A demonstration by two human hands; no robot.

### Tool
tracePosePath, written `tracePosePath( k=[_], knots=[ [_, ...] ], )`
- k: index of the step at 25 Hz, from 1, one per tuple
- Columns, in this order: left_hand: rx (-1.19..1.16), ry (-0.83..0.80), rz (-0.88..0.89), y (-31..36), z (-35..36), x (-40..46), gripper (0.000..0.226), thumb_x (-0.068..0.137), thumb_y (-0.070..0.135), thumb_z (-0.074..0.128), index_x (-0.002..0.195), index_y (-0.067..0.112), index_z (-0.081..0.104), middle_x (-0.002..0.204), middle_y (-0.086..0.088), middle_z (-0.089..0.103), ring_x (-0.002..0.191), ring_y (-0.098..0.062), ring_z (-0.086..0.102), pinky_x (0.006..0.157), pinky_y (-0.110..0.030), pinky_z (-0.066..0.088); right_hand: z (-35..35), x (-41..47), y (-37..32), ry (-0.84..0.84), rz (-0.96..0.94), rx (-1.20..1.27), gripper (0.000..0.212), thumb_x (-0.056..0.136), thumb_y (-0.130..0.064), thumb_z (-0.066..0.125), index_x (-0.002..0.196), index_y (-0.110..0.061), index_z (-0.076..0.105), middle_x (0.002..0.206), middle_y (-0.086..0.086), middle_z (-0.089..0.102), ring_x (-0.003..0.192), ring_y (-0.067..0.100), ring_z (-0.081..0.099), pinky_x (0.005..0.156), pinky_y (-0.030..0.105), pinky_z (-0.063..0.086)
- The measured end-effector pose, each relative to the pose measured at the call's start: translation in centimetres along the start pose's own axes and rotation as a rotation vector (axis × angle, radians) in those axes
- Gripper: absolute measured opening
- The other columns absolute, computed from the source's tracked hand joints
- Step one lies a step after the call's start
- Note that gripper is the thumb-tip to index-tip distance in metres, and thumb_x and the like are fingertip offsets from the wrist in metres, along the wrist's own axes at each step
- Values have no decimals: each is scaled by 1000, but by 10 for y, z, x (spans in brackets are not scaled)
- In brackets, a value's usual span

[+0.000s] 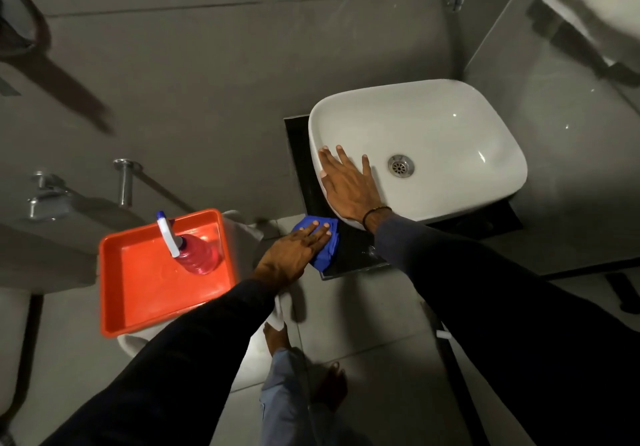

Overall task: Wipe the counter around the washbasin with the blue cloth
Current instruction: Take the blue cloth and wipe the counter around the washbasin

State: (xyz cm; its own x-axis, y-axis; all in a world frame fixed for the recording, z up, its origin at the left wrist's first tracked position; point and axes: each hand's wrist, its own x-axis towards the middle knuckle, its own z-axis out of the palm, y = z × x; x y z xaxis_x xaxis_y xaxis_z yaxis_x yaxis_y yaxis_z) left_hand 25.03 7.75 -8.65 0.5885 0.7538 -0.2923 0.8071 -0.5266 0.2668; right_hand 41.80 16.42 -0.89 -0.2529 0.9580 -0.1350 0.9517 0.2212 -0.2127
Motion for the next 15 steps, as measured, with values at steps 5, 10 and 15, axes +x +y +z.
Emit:
tracePosePath(
  k=[5, 10, 15],
  knots=[
    [20, 62, -151, 10, -7, 26, 75, 97, 1, 37, 161, 14, -1, 170, -7, -4, 158, -29, -2, 128, -42, 4, 6, -3, 1, 18, -5, -13, 58, 106, -34, 27, 160, -18, 12, 168, -2, 18, 157, 21, 9, 123, 62, 9],
    [142, 4, 53, 43, 26, -7, 82, 97, 4, 45, 160, 19, -5, 170, -5, -8, 158, -27, -5, 126, -43, -4, 5, -10, 0, 25, 25, 9, 57, 106, -32, 28, 159, -19, 16, 167, -3, 21, 157, 20, 12, 123, 61, 10],
    [202, 3, 29, 20, 11, 13, 77, 99, 5, 39, 160, 15, -6, 170, -9, -7, 158, -28, -4, 124, -39, -6, 5, -8, -3, 35, 48, 9, 55, 106, -34, 26, 159, -21, 18, 166, -5, 24, 156, 19, 14, 123, 59, 12]
  ],
)
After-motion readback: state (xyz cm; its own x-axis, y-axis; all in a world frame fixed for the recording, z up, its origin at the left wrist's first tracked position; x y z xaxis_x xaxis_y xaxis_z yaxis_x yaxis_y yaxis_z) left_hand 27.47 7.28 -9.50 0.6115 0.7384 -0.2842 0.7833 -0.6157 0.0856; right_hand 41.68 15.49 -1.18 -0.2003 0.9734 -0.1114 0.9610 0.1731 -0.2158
